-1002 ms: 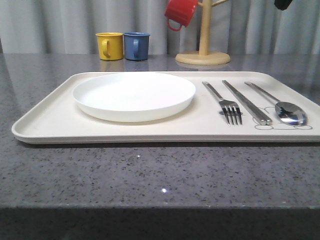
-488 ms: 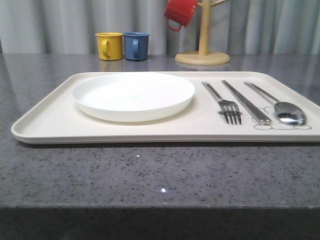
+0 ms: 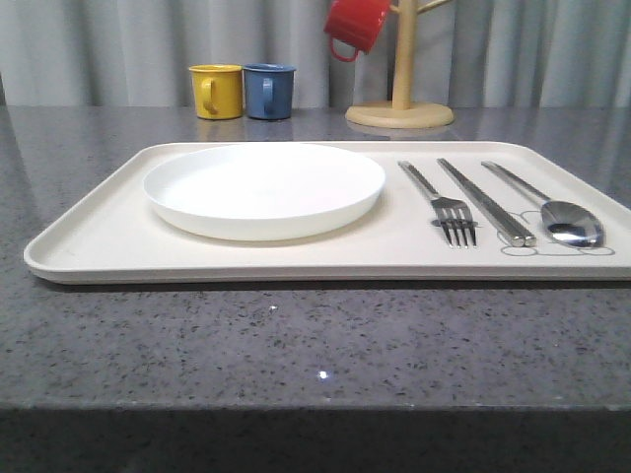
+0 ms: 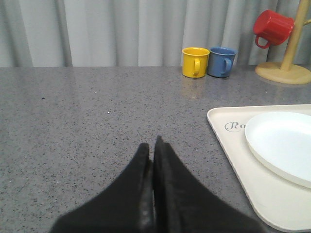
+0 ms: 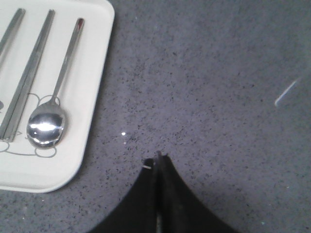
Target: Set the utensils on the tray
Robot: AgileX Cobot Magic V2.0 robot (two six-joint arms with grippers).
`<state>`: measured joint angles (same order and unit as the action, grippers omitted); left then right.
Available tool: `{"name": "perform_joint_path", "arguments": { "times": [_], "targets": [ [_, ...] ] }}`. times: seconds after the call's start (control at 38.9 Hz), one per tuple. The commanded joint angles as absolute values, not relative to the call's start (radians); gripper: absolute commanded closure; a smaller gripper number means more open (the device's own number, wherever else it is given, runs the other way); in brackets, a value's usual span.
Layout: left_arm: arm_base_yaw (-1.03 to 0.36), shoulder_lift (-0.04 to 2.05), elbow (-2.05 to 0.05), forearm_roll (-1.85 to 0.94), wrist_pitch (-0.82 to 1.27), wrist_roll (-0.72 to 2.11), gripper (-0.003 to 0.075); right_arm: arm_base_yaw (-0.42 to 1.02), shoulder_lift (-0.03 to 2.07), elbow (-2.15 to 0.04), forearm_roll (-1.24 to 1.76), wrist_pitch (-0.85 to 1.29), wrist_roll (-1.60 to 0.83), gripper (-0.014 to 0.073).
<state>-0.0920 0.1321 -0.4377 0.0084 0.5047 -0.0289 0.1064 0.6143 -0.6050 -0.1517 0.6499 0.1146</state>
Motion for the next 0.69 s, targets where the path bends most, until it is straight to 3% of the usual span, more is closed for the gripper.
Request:
{"name": "perform_joint_path", "arguments": {
  "times": [0.0, 0.28, 0.67],
  "targets": [
    [-0.089, 0.143, -0.463, 0.0, 0.422, -0.039, 0.0738, 0.099, 0.466, -0.515, -0.192, 0.485, 0.104, 0.0707],
    [-0.089, 0.143, -0.463, 0.0, 0.422, -0.039, 0.0738, 0.099, 0.198, -0.369, -0.193, 0.421, 0.104, 0.0707],
    [-0.089, 0.143, -0.463, 0.0, 0.422, -0.039, 0.0738, 0.099, 0.189, -0.368, -0.193, 0.414, 0.104, 0.0707]
  ]
}}
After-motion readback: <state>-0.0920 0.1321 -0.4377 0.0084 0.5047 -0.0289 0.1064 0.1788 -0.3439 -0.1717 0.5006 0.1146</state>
